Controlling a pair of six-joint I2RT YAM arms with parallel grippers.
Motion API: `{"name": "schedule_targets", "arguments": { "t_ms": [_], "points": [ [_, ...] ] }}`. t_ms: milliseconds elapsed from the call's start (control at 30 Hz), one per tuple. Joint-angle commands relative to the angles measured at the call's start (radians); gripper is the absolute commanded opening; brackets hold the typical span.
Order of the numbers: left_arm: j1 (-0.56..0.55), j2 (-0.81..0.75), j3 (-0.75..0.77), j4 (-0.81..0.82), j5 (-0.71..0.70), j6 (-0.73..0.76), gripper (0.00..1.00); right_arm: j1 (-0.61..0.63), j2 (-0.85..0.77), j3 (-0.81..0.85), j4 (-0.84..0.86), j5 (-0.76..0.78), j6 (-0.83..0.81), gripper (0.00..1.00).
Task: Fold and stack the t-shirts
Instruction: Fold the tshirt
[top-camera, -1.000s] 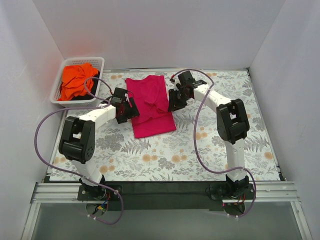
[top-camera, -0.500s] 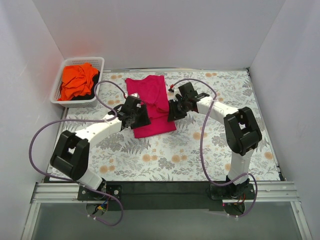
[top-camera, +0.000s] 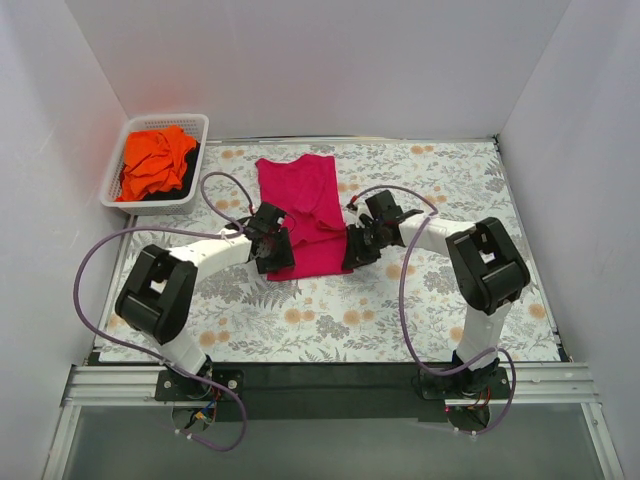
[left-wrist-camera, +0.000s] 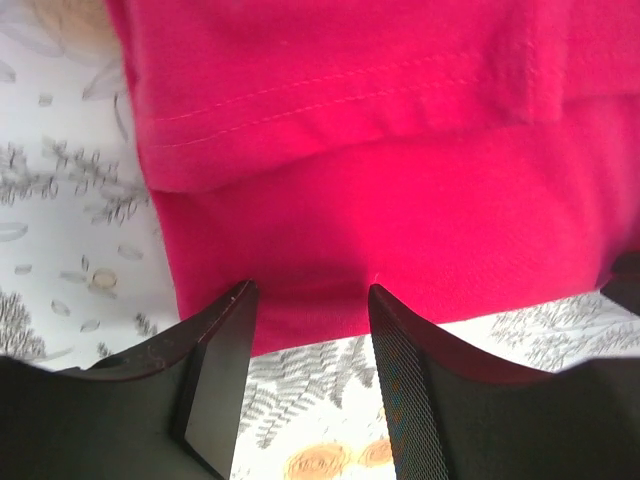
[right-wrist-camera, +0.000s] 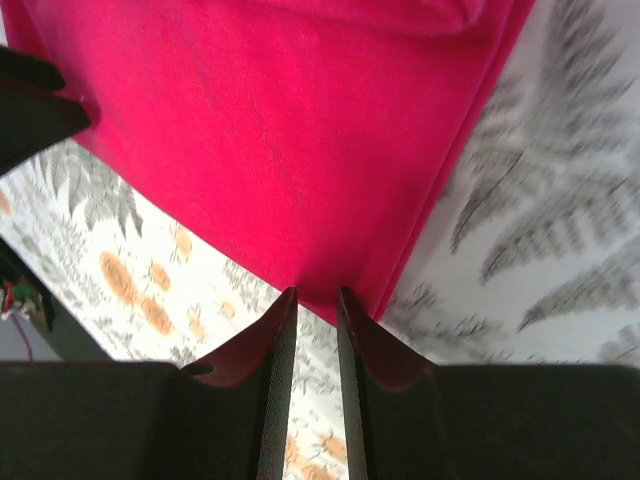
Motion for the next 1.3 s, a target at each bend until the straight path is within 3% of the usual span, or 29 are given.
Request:
{"name": "schedule_targets", "arguments": {
  "t_ms": [0,267,400,533,733,800,867,900,933,967,1267],
  "points": [
    [0.000,-0.059,-0.062,-0.137,0.011,-0.005,0.46,0.024,-0.043,-0.106,-0.158,-0.016,-0.007,0.26],
    [-0.029,-0.297,-0.202,-0.205,0.105,-0.053,0.53,0.145,-0.233,-0.194,-0.274,-0.039,-0.013,0.27],
    [-0.031,-0.432,-0.217,-0.189,0.097,-0.103,0.61,0.223,-0.287,-0.053,-0.334,0.098,-0.095,0.31],
    [-0.031,-0.515,-0.196,-0.174,0.018,-0.161,0.62,0.269,-0.275,0.111,-0.328,0.233,-0.213,0.35],
    [-0.031,-0.491,-0.196,-0.081,-0.013,-0.277,0.46,0.280,-0.145,0.320,-0.272,0.310,-0.406,0.41],
    [-0.031,-0.443,-0.193,-0.053,-0.003,-0.292,0.39,0.280,-0.092,0.383,-0.242,0.315,-0.455,0.48],
    [-0.029,-0.416,-0.191,-0.034,0.025,-0.318,0.36,0.286,-0.056,0.414,-0.204,0.321,-0.501,0.58],
    [-0.031,-0.403,-0.194,-0.027,0.031,-0.329,0.34,0.289,-0.045,0.436,-0.192,0.320,-0.513,0.68],
    [-0.031,-0.390,-0.208,-0.019,0.033,-0.338,0.34,0.297,-0.033,0.447,-0.178,0.318,-0.529,0.70],
    [-0.031,-0.383,-0.216,-0.016,0.036,-0.361,0.33,0.301,-0.019,0.461,-0.170,0.318,-0.544,0.86],
    [-0.031,-0.379,-0.324,0.039,0.071,-0.450,0.30,0.375,0.116,0.478,-0.106,0.408,-0.685,0.92]
  ]
}}
